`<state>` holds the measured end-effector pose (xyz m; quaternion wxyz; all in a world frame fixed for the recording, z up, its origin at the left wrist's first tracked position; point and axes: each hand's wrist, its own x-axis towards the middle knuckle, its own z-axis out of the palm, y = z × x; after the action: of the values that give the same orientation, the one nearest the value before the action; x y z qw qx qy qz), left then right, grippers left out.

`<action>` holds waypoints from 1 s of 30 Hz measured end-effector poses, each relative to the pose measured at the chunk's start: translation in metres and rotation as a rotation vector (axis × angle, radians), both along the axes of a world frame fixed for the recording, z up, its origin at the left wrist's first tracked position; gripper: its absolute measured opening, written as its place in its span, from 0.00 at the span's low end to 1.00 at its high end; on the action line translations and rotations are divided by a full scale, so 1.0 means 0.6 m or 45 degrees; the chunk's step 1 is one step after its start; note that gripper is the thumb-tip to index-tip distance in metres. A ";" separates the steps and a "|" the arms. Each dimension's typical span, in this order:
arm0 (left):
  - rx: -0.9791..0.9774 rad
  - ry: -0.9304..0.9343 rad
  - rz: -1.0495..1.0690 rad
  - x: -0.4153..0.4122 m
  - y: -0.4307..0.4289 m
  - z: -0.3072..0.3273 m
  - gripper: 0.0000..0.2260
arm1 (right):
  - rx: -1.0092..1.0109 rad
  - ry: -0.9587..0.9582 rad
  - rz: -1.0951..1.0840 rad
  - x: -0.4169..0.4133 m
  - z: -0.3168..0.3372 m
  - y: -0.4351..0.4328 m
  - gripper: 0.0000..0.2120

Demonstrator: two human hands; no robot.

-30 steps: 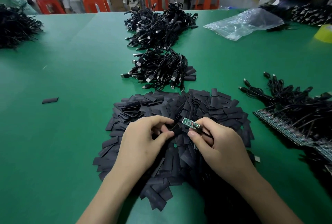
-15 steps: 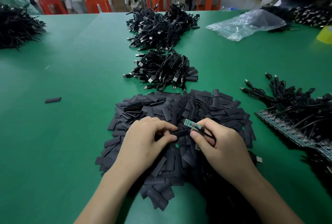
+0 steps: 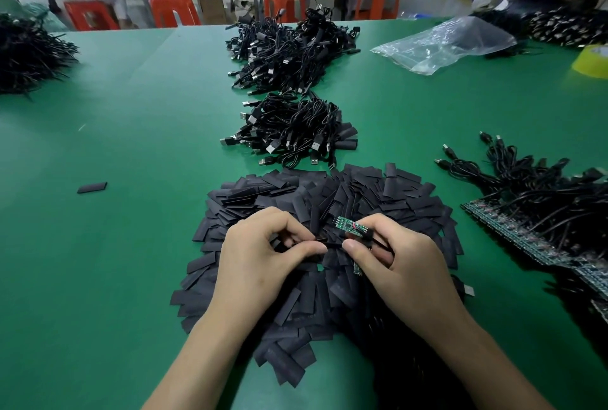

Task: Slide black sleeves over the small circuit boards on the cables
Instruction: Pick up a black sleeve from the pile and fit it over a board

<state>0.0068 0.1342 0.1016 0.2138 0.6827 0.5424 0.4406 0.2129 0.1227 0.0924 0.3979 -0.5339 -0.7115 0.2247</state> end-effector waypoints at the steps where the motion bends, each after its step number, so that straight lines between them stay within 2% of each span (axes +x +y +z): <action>1: 0.020 0.008 0.004 0.002 -0.002 0.001 0.09 | 0.001 0.013 0.009 0.000 0.000 0.000 0.04; 7: 0.155 0.021 -0.130 0.012 -0.009 0.001 0.10 | 0.051 0.111 0.026 0.000 0.000 0.002 0.07; 13: 0.139 -0.079 -0.236 0.013 -0.005 -0.004 0.06 | 0.083 0.138 0.067 -0.002 -0.001 0.003 0.03; 15: 0.207 -0.019 -0.244 0.012 -0.005 -0.006 0.07 | 0.074 0.221 0.054 -0.003 -0.001 0.003 0.05; 18: 0.411 0.221 -0.184 0.016 -0.008 -0.013 0.12 | 0.030 0.338 0.046 -0.002 0.003 0.003 0.06; 21: 0.555 0.313 -0.136 0.025 -0.012 -0.020 0.10 | -0.047 0.331 0.091 -0.005 0.007 -0.001 0.04; 24: 0.483 0.195 -0.066 0.022 -0.011 -0.019 0.09 | -0.051 0.296 0.103 -0.002 0.017 -0.002 0.07; 26: 0.394 0.090 -0.021 0.015 -0.009 -0.016 0.08 | -0.051 0.304 0.077 0.006 0.024 -0.002 0.13; 30: 0.284 -0.044 -0.019 0.008 -0.004 -0.011 0.06 | -0.014 0.100 0.059 0.015 0.026 0.001 0.16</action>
<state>0.0117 0.1315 0.0950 0.1492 0.6985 0.4811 0.5083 0.2220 0.1236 0.1077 0.4170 -0.5102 -0.7063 0.2586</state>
